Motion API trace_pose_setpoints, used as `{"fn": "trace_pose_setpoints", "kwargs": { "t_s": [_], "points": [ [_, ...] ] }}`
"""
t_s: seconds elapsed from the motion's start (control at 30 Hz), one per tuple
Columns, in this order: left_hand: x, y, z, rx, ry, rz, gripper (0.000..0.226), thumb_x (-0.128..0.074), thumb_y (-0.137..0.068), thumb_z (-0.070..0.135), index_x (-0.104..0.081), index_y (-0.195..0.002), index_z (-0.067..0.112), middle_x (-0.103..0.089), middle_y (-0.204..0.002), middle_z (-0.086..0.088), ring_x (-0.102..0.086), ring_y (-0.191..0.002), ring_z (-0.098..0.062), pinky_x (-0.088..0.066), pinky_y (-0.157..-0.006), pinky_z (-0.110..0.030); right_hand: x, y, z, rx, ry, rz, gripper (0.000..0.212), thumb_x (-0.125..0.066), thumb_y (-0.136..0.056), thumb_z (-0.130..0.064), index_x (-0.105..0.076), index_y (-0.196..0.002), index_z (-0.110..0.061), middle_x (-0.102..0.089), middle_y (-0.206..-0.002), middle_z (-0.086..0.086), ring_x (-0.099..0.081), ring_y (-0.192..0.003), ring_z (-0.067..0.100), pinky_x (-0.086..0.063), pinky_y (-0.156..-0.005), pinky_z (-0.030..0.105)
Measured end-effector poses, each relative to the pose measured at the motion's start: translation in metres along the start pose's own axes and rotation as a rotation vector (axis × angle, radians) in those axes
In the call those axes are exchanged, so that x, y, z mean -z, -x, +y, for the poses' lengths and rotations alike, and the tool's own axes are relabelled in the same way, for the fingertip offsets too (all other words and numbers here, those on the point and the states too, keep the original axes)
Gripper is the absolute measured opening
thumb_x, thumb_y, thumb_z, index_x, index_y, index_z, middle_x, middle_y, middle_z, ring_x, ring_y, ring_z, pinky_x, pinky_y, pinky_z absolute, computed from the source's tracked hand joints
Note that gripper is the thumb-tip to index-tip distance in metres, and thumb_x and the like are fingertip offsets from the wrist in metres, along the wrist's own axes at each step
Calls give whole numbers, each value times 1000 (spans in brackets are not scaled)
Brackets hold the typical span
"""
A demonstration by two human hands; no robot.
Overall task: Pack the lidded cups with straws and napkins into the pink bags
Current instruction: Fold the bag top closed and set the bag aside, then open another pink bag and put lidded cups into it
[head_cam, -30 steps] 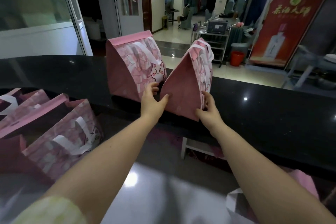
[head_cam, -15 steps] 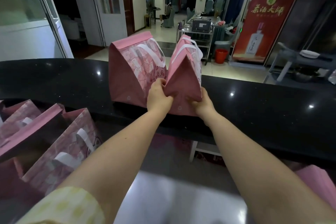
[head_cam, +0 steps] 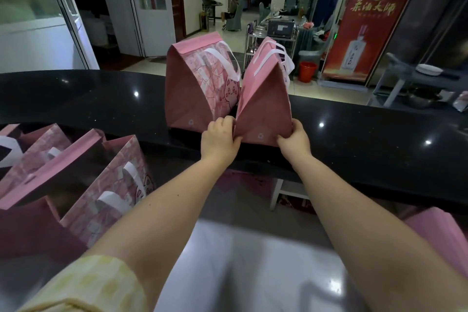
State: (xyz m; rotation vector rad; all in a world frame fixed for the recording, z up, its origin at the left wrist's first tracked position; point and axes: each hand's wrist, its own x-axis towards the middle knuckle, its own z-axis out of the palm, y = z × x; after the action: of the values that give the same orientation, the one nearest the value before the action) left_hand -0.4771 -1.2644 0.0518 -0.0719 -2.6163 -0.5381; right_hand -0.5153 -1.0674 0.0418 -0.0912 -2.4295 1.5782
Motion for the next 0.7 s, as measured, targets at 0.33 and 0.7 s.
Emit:
{"fn": "trace_pose_setpoints", "kwargs": {
  "t_s": [0.33,0.7],
  "points": [
    [32,29,51,-484,-155,-54,34,-54,-91,33,-53,-123,20,-57,-117,-2,-51,-109,-27,-38,-90,-42,45,69,-33,189,41,175,39,-73,-82,-16,-50,-111,-30,-57,-105,-7,-58,-91,6,-42,-66,16],
    [15,87,189,-983,-160,-122,29,-50,-95,30,-54,-122,22,-59,-117,-1,-48,-116,-26,-31,-102,-47,183,194,1,233,492,449,32,-65,-83,-3,-63,-109,-21,-60,-106,-9,-55,-100,10,-45,-87,23]
  ]
}}
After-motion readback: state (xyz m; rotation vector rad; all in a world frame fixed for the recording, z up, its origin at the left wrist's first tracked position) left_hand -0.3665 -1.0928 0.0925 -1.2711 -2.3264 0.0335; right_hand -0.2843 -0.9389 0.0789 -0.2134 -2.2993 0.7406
